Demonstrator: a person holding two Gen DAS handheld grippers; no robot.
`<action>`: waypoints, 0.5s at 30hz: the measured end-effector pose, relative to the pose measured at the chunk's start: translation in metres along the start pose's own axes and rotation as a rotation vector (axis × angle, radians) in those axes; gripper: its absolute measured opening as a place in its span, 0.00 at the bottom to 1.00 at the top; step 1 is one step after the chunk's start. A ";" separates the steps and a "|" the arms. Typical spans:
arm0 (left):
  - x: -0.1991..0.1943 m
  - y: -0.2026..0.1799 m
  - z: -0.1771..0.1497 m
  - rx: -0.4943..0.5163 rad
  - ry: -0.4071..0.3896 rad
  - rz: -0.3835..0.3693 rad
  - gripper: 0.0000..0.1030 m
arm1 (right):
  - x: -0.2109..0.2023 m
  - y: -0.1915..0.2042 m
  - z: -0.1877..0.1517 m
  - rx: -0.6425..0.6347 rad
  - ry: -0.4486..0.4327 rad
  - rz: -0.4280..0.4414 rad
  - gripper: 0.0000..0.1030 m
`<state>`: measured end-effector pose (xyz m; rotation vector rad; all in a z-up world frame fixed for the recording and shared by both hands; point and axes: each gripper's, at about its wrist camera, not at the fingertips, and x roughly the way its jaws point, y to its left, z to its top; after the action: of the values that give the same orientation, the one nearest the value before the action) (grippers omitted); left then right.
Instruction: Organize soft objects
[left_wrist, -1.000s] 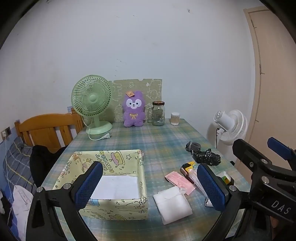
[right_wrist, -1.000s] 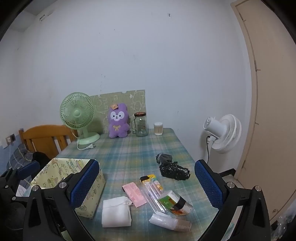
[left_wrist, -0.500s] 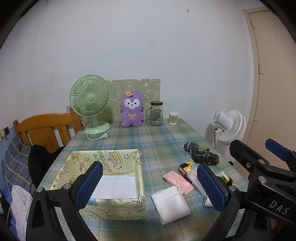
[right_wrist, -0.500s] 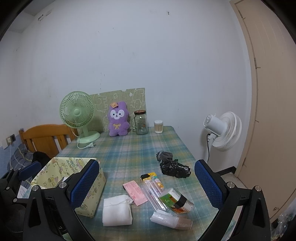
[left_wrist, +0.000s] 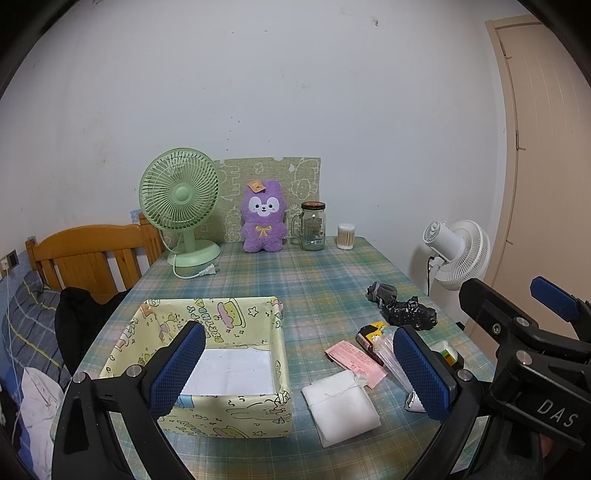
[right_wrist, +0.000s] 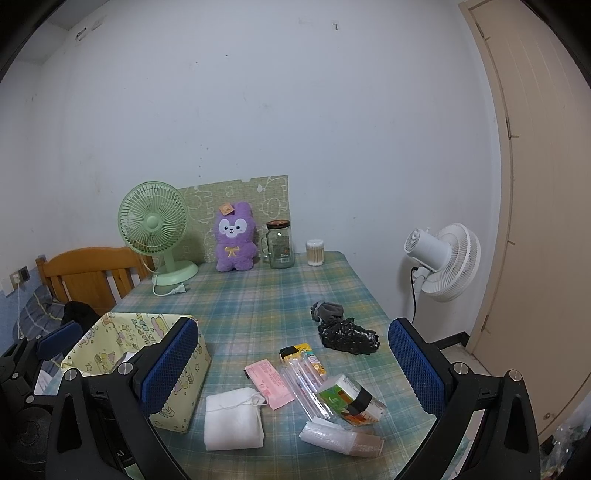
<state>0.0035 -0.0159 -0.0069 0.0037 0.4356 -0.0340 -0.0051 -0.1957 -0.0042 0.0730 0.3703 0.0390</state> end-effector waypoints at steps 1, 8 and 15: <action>0.000 0.000 0.000 0.000 0.000 -0.001 0.99 | 0.000 0.000 0.000 0.000 -0.001 0.001 1.00; -0.001 0.000 0.000 -0.002 -0.005 -0.004 0.99 | -0.001 0.000 0.001 -0.001 -0.008 -0.005 1.00; 0.000 0.000 -0.001 0.002 -0.009 0.000 0.99 | -0.003 0.001 0.001 0.001 -0.011 -0.002 1.00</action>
<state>0.0028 -0.0156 -0.0079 0.0060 0.4268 -0.0346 -0.0071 -0.1951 -0.0021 0.0734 0.3590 0.0361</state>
